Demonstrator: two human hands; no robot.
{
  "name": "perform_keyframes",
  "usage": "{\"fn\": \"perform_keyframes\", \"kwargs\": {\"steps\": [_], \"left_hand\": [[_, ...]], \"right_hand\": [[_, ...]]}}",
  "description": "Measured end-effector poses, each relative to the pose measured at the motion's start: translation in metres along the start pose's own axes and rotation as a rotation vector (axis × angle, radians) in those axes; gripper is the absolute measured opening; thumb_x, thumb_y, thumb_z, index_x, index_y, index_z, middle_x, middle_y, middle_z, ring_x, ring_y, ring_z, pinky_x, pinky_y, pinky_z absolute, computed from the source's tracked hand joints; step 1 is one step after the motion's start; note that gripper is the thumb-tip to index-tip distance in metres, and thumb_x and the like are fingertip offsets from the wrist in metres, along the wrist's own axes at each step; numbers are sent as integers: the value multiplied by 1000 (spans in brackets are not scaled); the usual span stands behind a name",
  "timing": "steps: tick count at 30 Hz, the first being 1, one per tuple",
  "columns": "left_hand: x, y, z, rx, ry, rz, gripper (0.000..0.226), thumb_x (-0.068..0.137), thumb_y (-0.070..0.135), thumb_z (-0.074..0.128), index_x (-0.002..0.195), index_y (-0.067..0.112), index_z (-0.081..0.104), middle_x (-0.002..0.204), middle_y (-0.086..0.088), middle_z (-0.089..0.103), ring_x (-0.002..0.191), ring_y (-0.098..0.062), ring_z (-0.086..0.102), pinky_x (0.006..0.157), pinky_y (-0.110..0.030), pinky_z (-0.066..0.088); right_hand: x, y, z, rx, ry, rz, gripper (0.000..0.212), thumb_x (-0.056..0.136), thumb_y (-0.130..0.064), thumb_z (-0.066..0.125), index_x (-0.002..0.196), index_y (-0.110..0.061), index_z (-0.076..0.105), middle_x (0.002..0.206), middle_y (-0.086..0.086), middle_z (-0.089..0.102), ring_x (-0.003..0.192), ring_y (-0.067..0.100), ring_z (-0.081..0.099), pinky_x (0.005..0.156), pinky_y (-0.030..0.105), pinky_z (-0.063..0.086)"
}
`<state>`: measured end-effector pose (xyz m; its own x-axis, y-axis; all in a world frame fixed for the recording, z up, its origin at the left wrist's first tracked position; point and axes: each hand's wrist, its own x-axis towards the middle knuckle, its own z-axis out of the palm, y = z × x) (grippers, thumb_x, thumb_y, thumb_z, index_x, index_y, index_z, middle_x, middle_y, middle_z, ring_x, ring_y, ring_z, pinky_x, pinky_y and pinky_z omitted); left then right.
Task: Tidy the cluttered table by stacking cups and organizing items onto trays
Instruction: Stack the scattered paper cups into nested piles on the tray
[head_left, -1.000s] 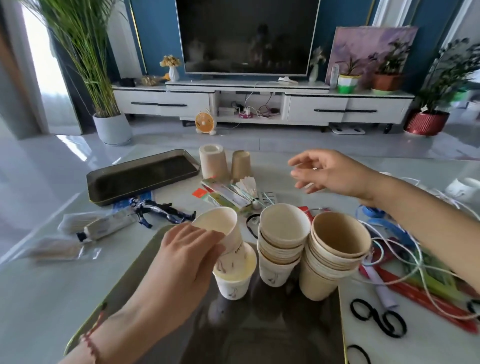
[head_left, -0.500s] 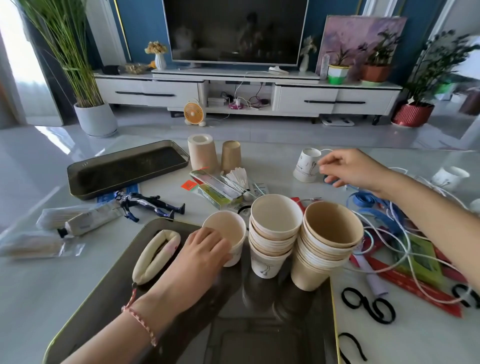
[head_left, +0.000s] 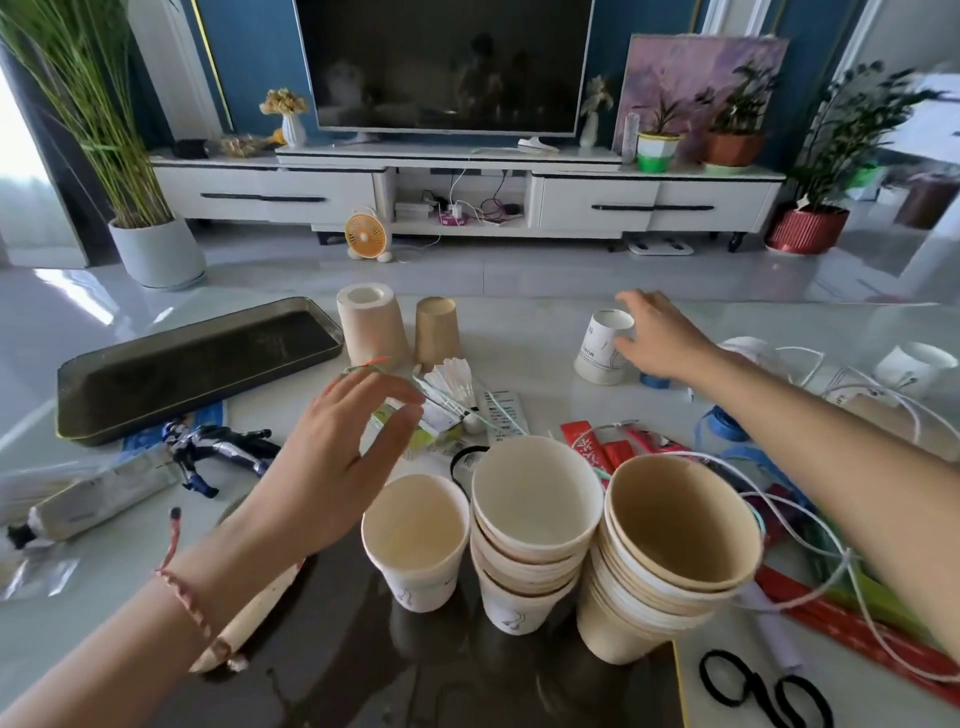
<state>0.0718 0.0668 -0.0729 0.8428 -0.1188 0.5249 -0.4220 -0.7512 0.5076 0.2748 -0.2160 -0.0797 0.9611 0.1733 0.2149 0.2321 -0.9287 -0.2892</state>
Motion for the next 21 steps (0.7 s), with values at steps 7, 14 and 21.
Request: {"fn": "perform_keyframes", "kwargs": {"steps": [7,14,21], "left_hand": [[31,-4,16,83,-100,-37,24,91,31,47,109,23,60,106,16,51,99,-1,46,79,-11,34],[38,-4,22,2,-9,-111,16,92,22,52,106,24,59,99,21,53,90,5,50,73,-1,36],[47,20,13,-521,49,-460,18,92,35,48,92,21,59,91,4,63,87,-10,58,79,-24,46]], "right_hand": [[42,10,21,-19,-166,121,73,91,-35,53,147,-11,12,152,17,19,138,35,23,108,40,25],[34,-2,21,198,-4,112,59,79,-24,68,131,-9,45,134,15,43,121,27,44,93,28,36],[-44,-86,-51,775,-168,-196,45,70,-18,78,103,-23,49,103,-1,52,90,14,56,77,25,50]]}}
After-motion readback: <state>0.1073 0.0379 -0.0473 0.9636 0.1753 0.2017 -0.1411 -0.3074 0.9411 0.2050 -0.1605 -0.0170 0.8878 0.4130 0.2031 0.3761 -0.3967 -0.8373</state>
